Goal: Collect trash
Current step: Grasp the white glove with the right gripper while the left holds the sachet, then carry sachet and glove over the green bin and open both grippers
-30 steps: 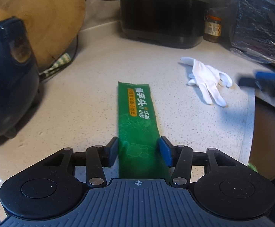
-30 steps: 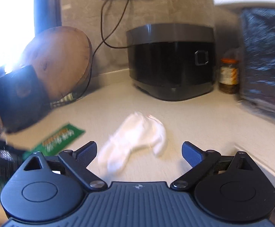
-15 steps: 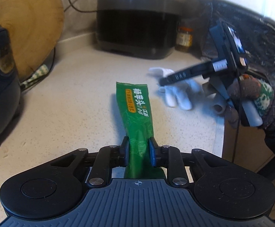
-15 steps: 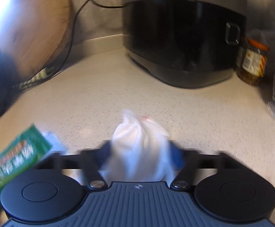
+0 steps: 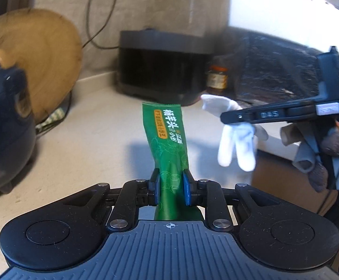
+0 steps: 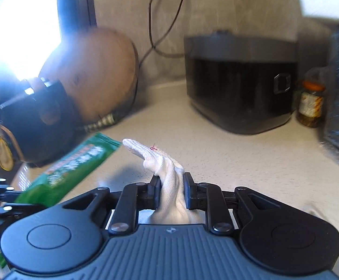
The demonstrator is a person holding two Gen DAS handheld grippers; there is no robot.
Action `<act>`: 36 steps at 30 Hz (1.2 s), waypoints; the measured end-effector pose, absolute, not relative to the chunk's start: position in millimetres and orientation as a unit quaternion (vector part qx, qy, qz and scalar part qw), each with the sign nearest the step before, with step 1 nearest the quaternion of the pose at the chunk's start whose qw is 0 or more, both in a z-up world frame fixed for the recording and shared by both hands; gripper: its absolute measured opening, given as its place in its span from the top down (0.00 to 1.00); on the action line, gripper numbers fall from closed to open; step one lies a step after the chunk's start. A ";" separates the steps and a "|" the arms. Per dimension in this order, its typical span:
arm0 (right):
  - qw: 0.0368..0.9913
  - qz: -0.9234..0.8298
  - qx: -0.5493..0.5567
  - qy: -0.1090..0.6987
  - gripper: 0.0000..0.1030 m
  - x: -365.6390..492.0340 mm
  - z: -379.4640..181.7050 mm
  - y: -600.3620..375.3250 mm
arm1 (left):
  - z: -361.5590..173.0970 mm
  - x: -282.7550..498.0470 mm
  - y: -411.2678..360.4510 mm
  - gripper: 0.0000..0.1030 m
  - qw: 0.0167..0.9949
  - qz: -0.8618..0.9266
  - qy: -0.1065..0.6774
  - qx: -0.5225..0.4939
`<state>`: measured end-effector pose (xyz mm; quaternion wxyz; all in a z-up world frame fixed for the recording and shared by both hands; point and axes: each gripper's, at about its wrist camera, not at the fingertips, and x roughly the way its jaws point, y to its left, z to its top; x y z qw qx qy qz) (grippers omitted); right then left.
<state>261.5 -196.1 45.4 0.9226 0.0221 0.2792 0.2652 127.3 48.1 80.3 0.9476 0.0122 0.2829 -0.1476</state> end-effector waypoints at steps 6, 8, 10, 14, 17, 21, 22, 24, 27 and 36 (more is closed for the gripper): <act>0.940 0.236 0.041 0.242 0.81 204.7 47.5 -261.4 | 83.4 108.2 -7.0 0.78 0.942 -0.210 0.260 0.018; 0.942 0.224 0.048 0.246 0.81 189.3 37.8 -281.8 | 75.5 104.5 -27.9 0.77 0.936 -0.238 0.257 0.018; 0.943 0.206 0.056 0.257 0.81 178.8 21.9 -298.0 | 59.8 102.2 -47.3 0.77 0.930 -0.263 0.257 0.016; 0.948 0.146 0.040 0.281 0.81 149.6 -22.6 -323.7 | 6.2 109.6 -76.6 0.78 0.905 -0.314 0.284 -0.028; 0.940 0.107 0.039 0.320 0.81 129.8 -61.0 -345.0 | -46.3 118.3 -98.7 0.78 0.882 -0.347 0.316 -0.050; 0.922 0.052 0.048 0.381 0.81 110.7 -115.0 -377.3 | -138.7 138.2 -131.3 0.78 0.852 -0.345 0.387 -0.077; 0.916 0.041 0.057 0.396 0.81 108.8 -127.3 -385.0 | -158.9 143.6 -139.5 0.78 0.848 -0.338 0.401 -0.075; 0.904 0.026 0.077 0.420 0.81 106.9 -148.2 -398.8 | -201.2 159.9 -155.2 0.77 0.843 -0.322 0.425 -0.076; 0.891 0.010 0.100 0.442 0.81 110.6 -172.7 -411.2 | -262.8 190.0 -175.6 0.73 0.825 -0.305 0.468 -0.090; 0.854 0.017 0.113 0.508 0.81 136.2 -235.0 -403.6 | -320.4 208.9 -167.2 0.73 0.820 -0.245 0.505 -0.114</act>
